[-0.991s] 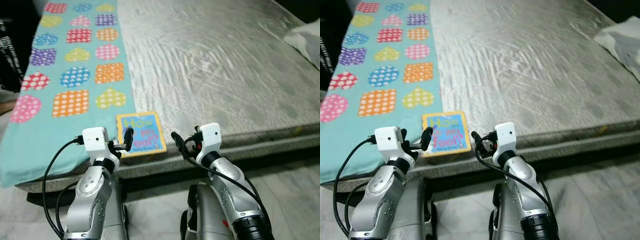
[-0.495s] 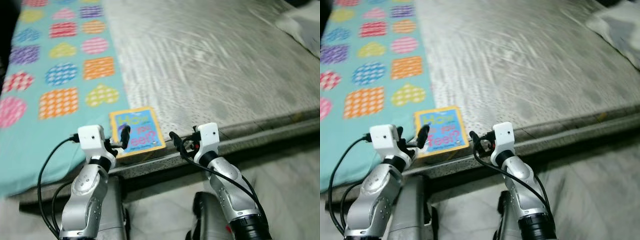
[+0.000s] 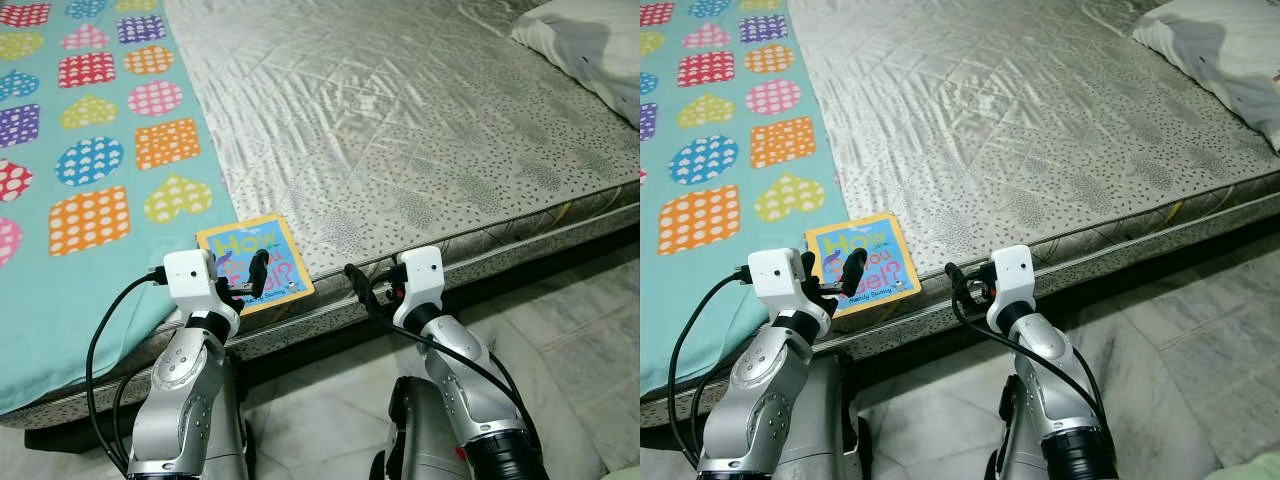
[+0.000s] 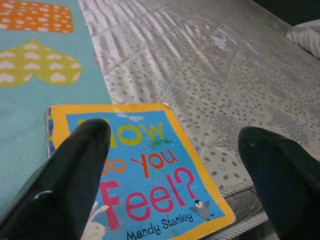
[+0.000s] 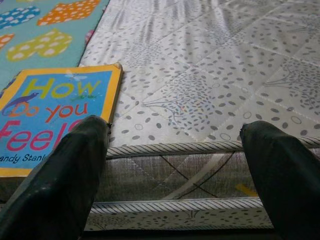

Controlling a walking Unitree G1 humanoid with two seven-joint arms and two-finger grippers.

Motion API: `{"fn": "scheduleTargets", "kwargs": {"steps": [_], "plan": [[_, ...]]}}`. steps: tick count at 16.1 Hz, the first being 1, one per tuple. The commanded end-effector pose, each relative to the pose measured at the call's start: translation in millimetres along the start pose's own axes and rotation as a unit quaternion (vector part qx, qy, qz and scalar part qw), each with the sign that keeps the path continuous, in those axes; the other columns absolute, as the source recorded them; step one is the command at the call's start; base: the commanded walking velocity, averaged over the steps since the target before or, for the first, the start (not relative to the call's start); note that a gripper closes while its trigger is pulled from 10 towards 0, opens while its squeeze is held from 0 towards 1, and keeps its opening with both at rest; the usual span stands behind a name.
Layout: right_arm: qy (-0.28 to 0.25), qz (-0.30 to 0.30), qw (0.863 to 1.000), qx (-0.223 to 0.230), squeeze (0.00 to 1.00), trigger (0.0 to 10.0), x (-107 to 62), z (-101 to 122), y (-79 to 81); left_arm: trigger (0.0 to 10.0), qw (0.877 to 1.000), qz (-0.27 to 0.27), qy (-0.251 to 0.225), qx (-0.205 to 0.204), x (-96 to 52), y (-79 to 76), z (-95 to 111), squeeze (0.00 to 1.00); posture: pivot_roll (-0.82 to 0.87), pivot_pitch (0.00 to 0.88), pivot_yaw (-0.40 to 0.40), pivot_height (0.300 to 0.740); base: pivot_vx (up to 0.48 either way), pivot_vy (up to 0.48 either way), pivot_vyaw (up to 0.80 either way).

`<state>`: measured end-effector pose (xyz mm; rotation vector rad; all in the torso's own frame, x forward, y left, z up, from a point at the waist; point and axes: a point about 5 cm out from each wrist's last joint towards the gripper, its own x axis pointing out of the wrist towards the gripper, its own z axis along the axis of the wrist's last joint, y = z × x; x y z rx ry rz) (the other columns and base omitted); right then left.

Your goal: Clean up the room

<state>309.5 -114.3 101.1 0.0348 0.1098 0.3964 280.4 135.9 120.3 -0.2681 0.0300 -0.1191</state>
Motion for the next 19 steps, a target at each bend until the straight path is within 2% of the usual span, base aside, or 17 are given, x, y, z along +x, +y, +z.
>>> {"fn": "scheduleTargets", "kwargs": {"steps": [1, 3, 6, 8, 9, 10, 12, 17, 19], "plan": [[0.001, 0.0, 1.0, -0.001, 0.0, 10.0, -1.2, -0.9, 0.0, 10.0, 1.0, 0.006, 0.008, 0.0, -2.7, 2.2, -4.0, 0.0, 0.0, 0.226, -0.013, 0.558, 0.0, 0.0, 0.0], [0.001, 0.004, 1.0, -0.007, 0.0, 10.0, -1.4, -1.0, 0.6, 10.0, 1.0, 0.013, 0.012, 0.004, -2.7, 3.2, -5.6, 0.0, 0.0, 0.225, -0.013, 0.558, 0.0, 0.0, 0.0], [-0.001, 0.019, 1.0, -0.019, 0.0, 10.0, -2.1, -0.9, 4.2, 10.0, 0.999, 0.033, 0.011, 0.011, -2.4, 6.8, -4.9, 0.0, 0.0, 0.222, -0.013, 0.558, 0.0, 0.0, 0.8], [0.002, 0.015, 1.0, -0.01, 0.0, 10.0, -3.2, -2.1, 2.3, 10.0, 0.994, 0.108, 0.007, 0.033, -3.0, 27.0, -1.7, 0.0, 0.0, 0.222, -0.013, 0.558, 0.0, 0.0, 0.29], [0.004, 0.012, 1.0, -0.007, 0.0, 10.0, -3.4, -2.5, 1.0, 10.0, 0.992, 0.123, 0.008, 0.038, -3.5, 32.1, -1.0, 0.0, 0.0, 0.222, -0.013, 0.558, 0.0, 0.0, 0.0], [0.007, 0.009, 1.0, -0.011, 0.0, 10.0, -4.2, -3.2, -2.7, 10.0, 0.986, 0.167, 0.014, 0.024, -6.4, 48.9, -0.7, 0.0, 0.0, 0.224, -0.014, 0.558, 0.0, 0.0, 0.0], [0.008, 0.006, 1.0, -0.013, 0.0, 10.0, -4.7, -3.1, -5.1, 10.0, 0.984, 0.179, 0.02, 0.013, -7.7, 54.8, -2.3, 0.0, 0.0, 0.226, -0.017, 0.558, 0.0, 0.0, 0.0], [0.009, 0.014, 1.0, -0.016, 0.0, 10.0, -5.4, -2.0, -5.7, 10.0, 0.984, 0.177, 0.019, 0.005, -6.1, 51.9, -2.5, 0.0, 0.0, 0.235, -0.02, 0.558, 0.0, 0.0, 0.0], [0.003, 0.015, 1.0, -0.014, 0.0, 10.0, -6.9, -1.6, -4.8, 10.0, 0.983, 0.181, 0.02, 0.002, -6.1, 51.9, -2.7, 0.0, 0.0, 0.237, -0.019, 0.538, 0.0, 0.0, 0.0]]}}
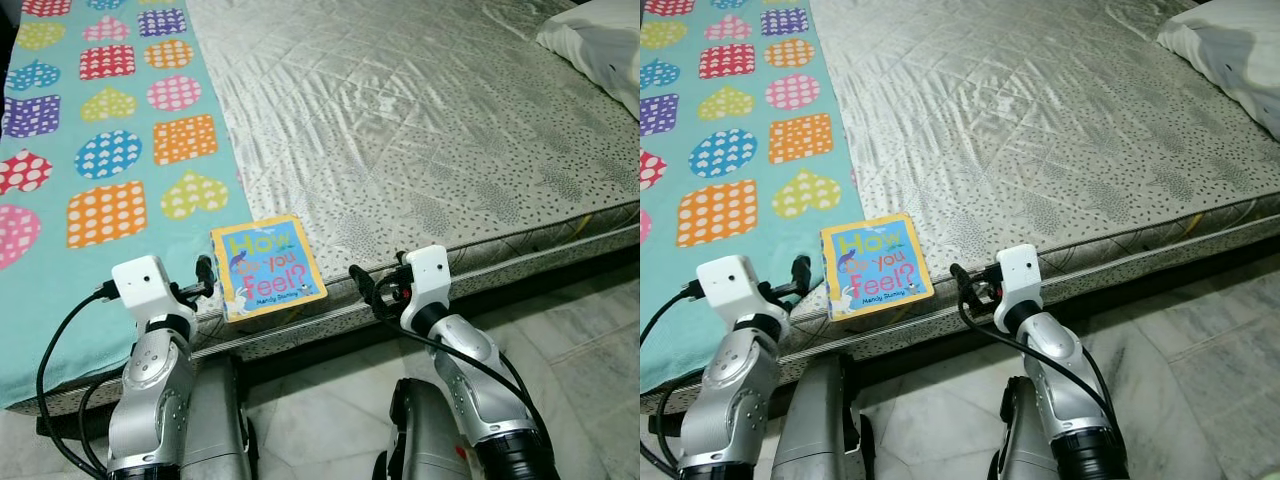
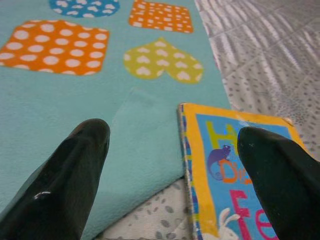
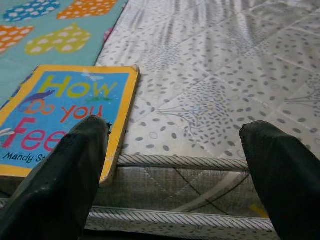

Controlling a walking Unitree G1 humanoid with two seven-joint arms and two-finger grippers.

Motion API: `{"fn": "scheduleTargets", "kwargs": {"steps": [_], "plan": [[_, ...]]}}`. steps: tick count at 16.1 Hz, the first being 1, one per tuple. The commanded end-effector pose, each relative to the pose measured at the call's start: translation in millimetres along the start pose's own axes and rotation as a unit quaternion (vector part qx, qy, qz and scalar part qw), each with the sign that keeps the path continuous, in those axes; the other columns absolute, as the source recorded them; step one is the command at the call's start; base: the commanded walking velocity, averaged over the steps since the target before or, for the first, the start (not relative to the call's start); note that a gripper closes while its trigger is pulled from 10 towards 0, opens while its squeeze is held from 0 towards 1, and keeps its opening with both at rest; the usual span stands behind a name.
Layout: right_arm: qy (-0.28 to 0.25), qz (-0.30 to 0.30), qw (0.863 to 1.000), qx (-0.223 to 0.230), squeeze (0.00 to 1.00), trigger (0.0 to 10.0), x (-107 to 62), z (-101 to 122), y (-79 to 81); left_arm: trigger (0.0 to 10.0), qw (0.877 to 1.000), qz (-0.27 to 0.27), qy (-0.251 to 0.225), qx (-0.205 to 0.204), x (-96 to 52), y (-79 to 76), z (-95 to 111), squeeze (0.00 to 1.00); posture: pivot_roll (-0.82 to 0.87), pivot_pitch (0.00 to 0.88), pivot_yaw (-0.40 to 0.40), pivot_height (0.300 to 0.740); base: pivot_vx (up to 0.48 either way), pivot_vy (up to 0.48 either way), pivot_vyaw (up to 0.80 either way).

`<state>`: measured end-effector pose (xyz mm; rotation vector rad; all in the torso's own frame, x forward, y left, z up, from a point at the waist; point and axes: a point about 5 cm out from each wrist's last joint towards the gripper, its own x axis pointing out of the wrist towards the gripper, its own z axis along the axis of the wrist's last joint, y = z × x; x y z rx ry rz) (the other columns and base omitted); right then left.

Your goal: Clean up the room

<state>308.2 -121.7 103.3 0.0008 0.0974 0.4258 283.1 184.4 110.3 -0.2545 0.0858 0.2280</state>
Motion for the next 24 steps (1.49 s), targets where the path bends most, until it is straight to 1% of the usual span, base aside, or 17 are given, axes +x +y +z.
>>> {"fn": "scheduleTargets", "kwargs": {"steps": [1, 2, 3, 4, 5, 6, 8, 11, 12, 14, 15, 17, 18, 19, 21, 23, 24], "plan": [[0.009, -0.004, 1.0, 0.004, 0.0, 10.0, -3.2, -4.9, 0.2, 10.0, 1.0, 0.019, 0.021, -0.005, -1.6, 5.6, -7.5, 0.0, 0.0, 0.237, -0.019, 0.533, 0.0, 0.0, 0.0], [0.01, -0.008, 1.0, 0.006, 0.0, 10.0, -4.0, -5.6, -1.1, 10.0, 0.999, 0.036, 0.031, -0.014, -1.1, 10.6, -10.4, 0.0, -0.01, 0.245, -0.018, 0.533, 0.0, 0.0, 0.0], [0.011, -0.008, 1.0, 0.006, 0.0, 10.0, -4.5, -5.6, -2.1, 10.0, 0.998, 0.048, 0.041, -0.009, -0.9, 15.3, -13.2, 0.0, -0.01, 0.245, -0.018, 0.533, 0.0, 0.0, 0.0], [0.011, -0.014, 1.0, 0.001, 0.0, 10.0, -6.5, -4.0, -7.7, 10.0, 0.996, 0.06, 0.062, -0.013, 1.8, 21.0, -18.7, 0.0, -0.02, 0.258, -0.024, 0.533, 0.0, 0.0, 0.0], [0.011, -0.015, 1.0, 0.0, 0.0, 10.0, -6.8, -3.7, -8.6, 10.0, 0.996, 0.06, 0.066, -0.011, 2.5, 21.6, -19.4, 0.0, -0.02, 0.258, -0.024, 0.533, 0.0, 0.0, 0.0], [0.011, -0.019, 1.0, -0.004, 0.0, 10.0, -8.3, -2.0, -13.3, 10.0, 0.995, 0.054, 0.083, -0.024, 7.3, 22.0, -22.7, 0.0, -0.03, 0.266, -0.031, 0.533, 0.0, 0.0, 0.0], [0.01, -0.026, 1.0, -0.013, 0.0, 10.0, -12.6, 2.3, -21.7, 10.0, 0.993, 0.047, 0.099, -0.039, 16.6, 21.5, -23.3, 0.0, -0.05, 0.282, -0.042, 0.533, 0.0, 0.0, 0.0], [0.017, -0.034, 0.999, -0.026, 0.0, 10.0, -21.2, 3.2, -30.8, 10.0, 0.992, 0.027, 0.111, -0.055, 28.3, 14.3, -25.2, 0.0, -0.09, 0.297, -0.055, 0.533, 0.0, 0.0, 0.0], [0.017, -0.034, 0.999, -0.026, 0.0, 10.0, -21.2, 3.2, -30.8, 10.0, 0.992, 0.027, 0.111, -0.055, 28.3, 14.3, -25.2, 0.0, -0.09, 0.297, -0.055, 0.533, 0.0, 0.0, 0.0], [0.018, -0.031, 0.999, -0.034, 0.0, 10.0, -24.8, 6.3, -32.1, 10.0, 0.988, -0.006, 0.138, -0.074, 36.1, 1.4, -31.7, 0.0, -0.1, 0.299, -0.064, 0.533, 0.0, 0.0, 0.0], [0.015, -0.019, 0.999, -0.035, 0.0, 10.0, -25.1, 9.6, -29.5, 10.0, 0.986, -0.019, 0.146, -0.073, 37.3, -3.6, -33.6, 0.0, -0.1, 0.299, -0.064, 0.533, 0.0, 0.0, 0.0], [0.009, 0.017, 0.999, -0.034, 0.0, 10.0, -26.9, 14.8, -23.5, 10.0, 0.983, -0.048, 0.165, -0.069, 36.9, -12.3, -38.4, 0.0, -0.11, 0.298, -0.066, 0.533, 0.0, 0.0, 0.0], [0.009, 0.043, 0.999, -0.032, 0.0, 10.0, -29.4, 19.4, -20.2, 10.0, 0.976, -0.074, 0.189, -0.073, 33.6, -20.1, -45.1, 0.0, -0.11, 0.298, -0.064, 0.533, 0.0, 0.0, 0.0], [0.008, 0.051, 0.998, -0.031, 0.0, 10.0, -30.5, 21.7, -19.1, 10.0, 0.974, -0.078, 0.195, -0.084, 32.9, -22.1, -46.9, 0.0, -0.11, 0.298, -0.063, 0.533, 0.0, 0.0, 0.0], [0.008, 0.058, 0.998, -0.036, 0.0, 10.0, -33.4, 26.8, -19.8, 10.0, 0.966, -0.099, 0.206, -0.124, 32.7, -27.7, -49.3, 0.0, -0.11, 0.295, -0.06, 0.533, 0.0, 0.0, 0.0], [0.004, 0.063, 0.997, -0.038, 0.0, 10.0, -34.9, 31.7, -20.3, 10.0, 0.957, -0.137, 0.219, -0.131, 31.8, -33.2, -49.9, 0.0, -0.11, 0.292, -0.056, 0.533, 0.0, 0.0, 0.0], [0.004, 0.063, 0.997, -0.037, 0.0, 10.0, -35.0, 32.3, -20.4, 10.0, 0.957, -0.141, 0.22, -0.128, 32.0, -33.4, -49.9, 0.0, -0.11, 0.292, -0.056, 0.533, 0.0, 0.0, 0.0]]}}
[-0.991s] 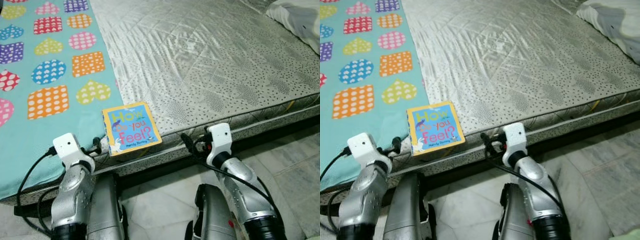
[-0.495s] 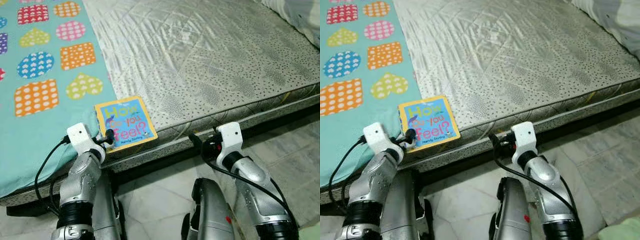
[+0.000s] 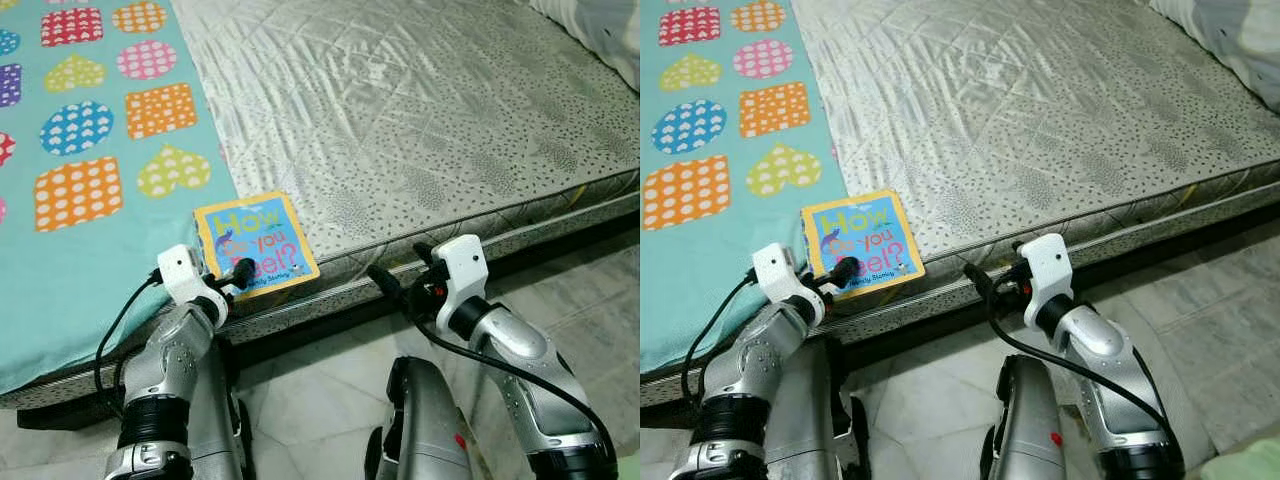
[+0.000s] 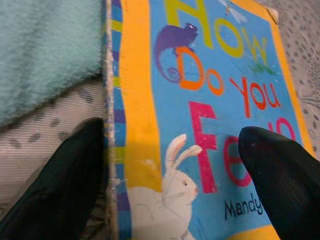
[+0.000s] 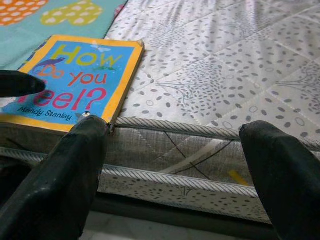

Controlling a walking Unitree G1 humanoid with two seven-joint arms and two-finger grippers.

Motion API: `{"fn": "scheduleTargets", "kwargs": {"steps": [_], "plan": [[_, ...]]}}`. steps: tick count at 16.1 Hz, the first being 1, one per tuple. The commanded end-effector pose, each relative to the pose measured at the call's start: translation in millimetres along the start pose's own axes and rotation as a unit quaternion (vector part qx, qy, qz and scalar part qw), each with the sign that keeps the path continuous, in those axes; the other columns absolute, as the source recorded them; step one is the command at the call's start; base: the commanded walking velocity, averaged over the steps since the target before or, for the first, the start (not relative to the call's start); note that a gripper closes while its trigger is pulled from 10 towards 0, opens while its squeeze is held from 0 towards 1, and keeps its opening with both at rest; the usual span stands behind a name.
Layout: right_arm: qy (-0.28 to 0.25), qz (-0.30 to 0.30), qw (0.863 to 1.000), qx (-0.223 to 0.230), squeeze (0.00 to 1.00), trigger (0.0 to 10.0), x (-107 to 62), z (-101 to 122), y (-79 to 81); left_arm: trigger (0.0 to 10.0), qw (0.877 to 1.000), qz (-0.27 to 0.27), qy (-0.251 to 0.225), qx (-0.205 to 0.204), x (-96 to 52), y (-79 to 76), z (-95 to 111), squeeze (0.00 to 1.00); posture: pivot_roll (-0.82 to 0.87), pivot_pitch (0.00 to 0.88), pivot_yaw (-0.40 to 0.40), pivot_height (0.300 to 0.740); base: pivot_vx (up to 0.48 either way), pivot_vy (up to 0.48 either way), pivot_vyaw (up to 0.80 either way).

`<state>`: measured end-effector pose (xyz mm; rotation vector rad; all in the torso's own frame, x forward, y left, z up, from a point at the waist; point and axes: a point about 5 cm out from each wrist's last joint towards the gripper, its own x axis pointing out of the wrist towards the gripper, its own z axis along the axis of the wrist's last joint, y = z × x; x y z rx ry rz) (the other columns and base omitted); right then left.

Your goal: Clean up the room

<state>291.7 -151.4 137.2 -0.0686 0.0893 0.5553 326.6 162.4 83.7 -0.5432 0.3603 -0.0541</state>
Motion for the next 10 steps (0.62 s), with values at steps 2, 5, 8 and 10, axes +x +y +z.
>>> {"fn": "scheduleTargets", "kwargs": {"steps": [2, 5, 8, 10], "plan": [[0.002, 0.0, 1.0, -0.004, 0.0, 10.0, -4.2, 1.2, -1.4, 9.4, 0.998, -0.024, 0.05, -0.001, 1.7, -5.5, -21.8, 0.0, -0.11, 0.285, -0.052, 0.533, 0.0, 0.0, 0.0], [-0.004, -0.003, 1.0, -0.003, 0.0, 10.0, -3.0, 3.1, 0.0, 0.0, 0.998, -0.048, 0.047, -0.014, 3.4, -4.5, -19.4, 0.0, -0.1, 0.273, -0.05, 0.533, 0.0, 0.0, 0.0], [-0.01, 0.002, 1.0, -0.003, 0.0, 10.0, -3.7, 6.0, 0.0, 0.0, 0.996, -0.068, 0.045, -0.032, 3.8, -5.5, -19.2, 0.0, -0.1, 0.265, -0.05, 0.533, 0.0, 0.0, 0.0], [-0.016, 0.006, 1.0, -0.004, 0.0, 10.0, -3.6, 10.3, -2.5, 0.0, 0.993, -0.091, 0.042, -0.07, 4.2, -3.2, -20.0, 0.0, -0.1, 0.257, -0.05, 0.533, 0.0, 0.0, 0.0]]}}
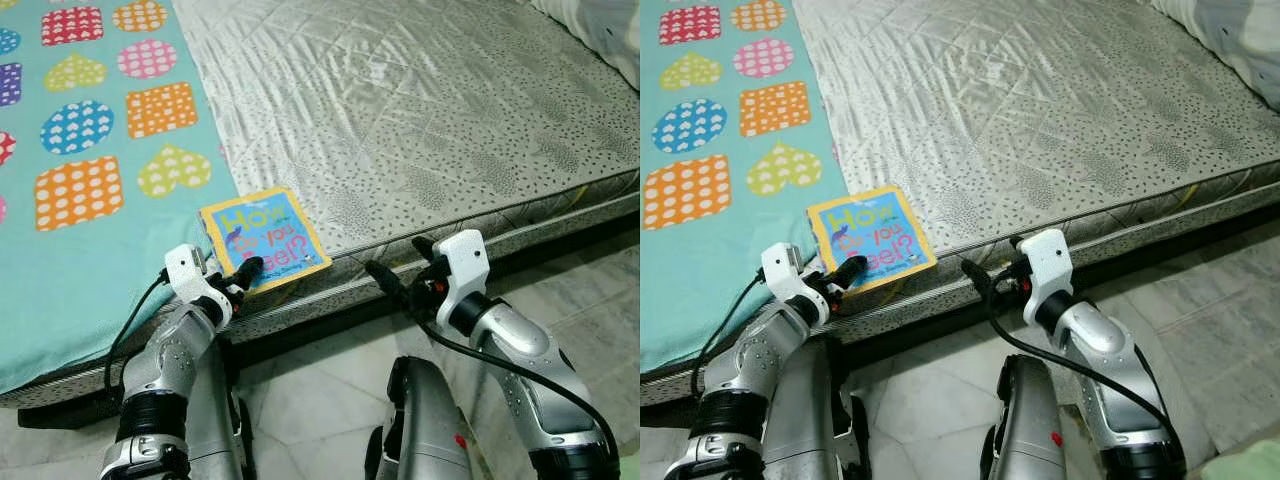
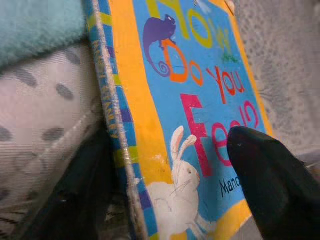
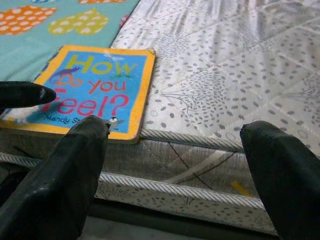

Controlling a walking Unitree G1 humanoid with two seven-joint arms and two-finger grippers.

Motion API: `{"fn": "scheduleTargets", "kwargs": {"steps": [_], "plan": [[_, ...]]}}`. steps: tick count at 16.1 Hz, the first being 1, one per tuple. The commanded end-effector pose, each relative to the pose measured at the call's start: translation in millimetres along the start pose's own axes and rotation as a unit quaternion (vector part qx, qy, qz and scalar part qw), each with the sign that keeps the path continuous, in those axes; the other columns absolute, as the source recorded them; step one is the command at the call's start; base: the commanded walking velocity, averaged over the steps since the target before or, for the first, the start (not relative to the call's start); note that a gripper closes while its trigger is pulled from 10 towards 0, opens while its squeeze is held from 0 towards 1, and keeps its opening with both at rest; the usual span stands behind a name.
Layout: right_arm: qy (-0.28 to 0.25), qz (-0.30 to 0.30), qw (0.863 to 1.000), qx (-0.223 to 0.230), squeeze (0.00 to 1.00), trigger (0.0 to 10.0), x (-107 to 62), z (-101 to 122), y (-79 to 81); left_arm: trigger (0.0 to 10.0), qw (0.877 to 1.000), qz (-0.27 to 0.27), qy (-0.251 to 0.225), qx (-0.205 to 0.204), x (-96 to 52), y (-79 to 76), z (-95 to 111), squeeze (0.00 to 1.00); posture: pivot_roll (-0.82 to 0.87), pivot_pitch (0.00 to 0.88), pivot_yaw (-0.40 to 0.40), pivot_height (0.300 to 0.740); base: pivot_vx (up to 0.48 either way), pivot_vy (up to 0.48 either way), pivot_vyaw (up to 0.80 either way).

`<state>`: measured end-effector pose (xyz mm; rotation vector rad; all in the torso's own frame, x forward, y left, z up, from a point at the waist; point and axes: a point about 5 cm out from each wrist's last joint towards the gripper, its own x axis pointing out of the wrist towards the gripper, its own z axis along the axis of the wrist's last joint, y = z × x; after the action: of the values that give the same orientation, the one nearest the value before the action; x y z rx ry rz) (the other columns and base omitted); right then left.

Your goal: Clean up the room

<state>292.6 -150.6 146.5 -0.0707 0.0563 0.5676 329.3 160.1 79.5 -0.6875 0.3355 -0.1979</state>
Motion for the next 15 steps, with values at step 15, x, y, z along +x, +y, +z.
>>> {"fn": "scheduleTargets", "kwargs": {"steps": [15], "plan": [[-0.035, 0.039, 0.999, 0.007, 0.0, 10.0, 1.5, 7.5, 9.8, 0.0, 0.987, -0.088, 0.008, -0.132, 10.8, 0.8, -13.7, 0.0, -0.09, 0.239, -0.037, 0.533, 0.0, 0.0, 0.0]]}}
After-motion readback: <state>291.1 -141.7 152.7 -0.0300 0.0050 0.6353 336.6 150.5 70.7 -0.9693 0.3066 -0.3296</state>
